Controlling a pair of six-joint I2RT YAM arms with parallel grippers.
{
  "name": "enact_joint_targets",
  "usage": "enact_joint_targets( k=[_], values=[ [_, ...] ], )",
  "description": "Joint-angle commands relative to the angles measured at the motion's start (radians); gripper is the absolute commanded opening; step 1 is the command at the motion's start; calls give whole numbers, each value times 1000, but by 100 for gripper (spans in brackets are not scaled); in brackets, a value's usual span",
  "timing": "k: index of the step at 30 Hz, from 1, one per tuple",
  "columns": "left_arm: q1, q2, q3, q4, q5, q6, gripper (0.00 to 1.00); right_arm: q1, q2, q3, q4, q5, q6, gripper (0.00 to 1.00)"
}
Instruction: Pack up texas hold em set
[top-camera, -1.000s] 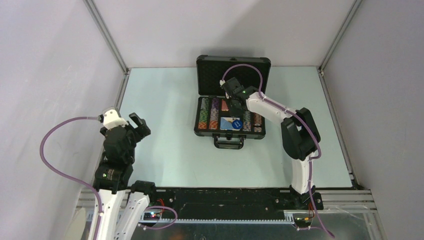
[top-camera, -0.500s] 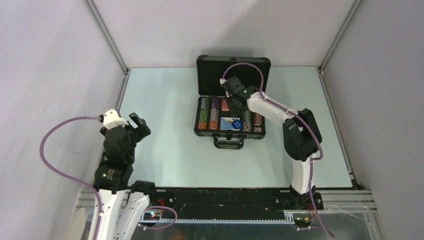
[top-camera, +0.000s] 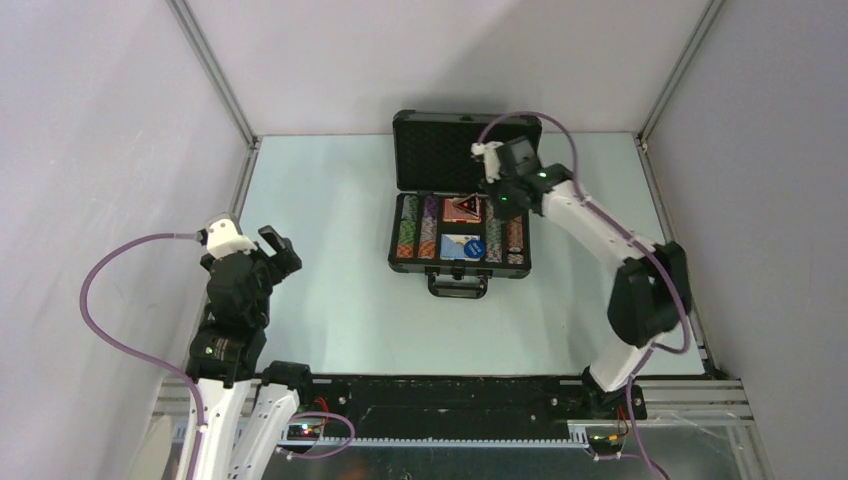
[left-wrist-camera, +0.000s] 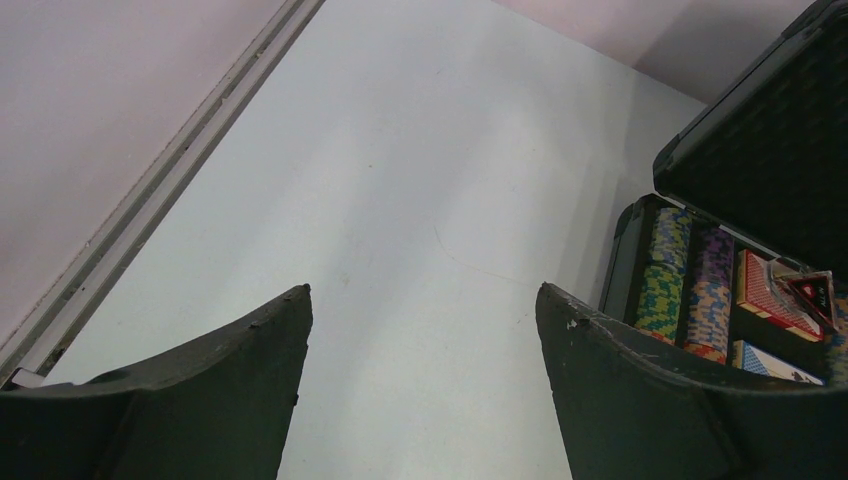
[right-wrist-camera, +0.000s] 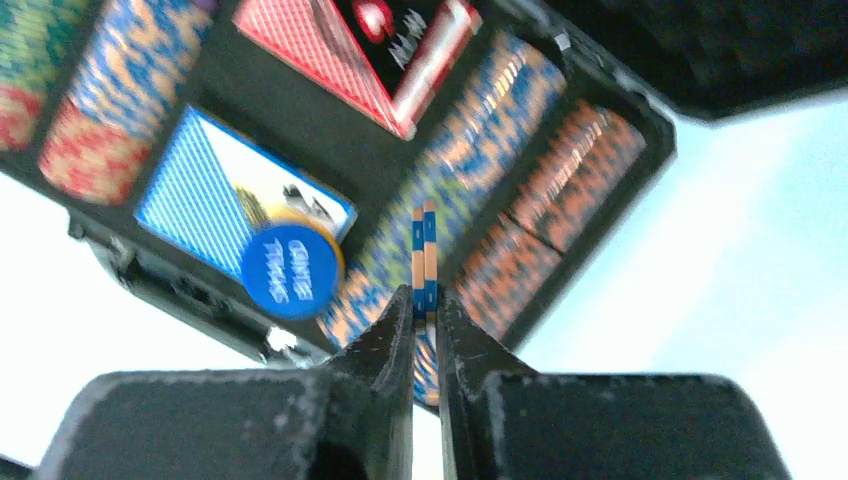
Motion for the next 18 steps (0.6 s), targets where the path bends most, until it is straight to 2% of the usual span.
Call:
enact_joint_targets(
  k=[1,5,11,14,18],
  values=[
    [3,-6,-2,29,12,18,87,-101,-212,-148,61,-163,-176,0],
    [-2,-9,-2,29,12,18,87,-146,-387,-254,88,-247,-388,0],
    [-14,-15,-4,28,13,18,87,-190,-458,-269,-124,-307,-694,0],
    [-17,-16,-4,29,13,18,87,-192,-468,-289,-204,-303,-789,0],
    [-22,-18,-4,29,11,18,87,-171,-471,-334,-202,-246,-847,0]
  ],
)
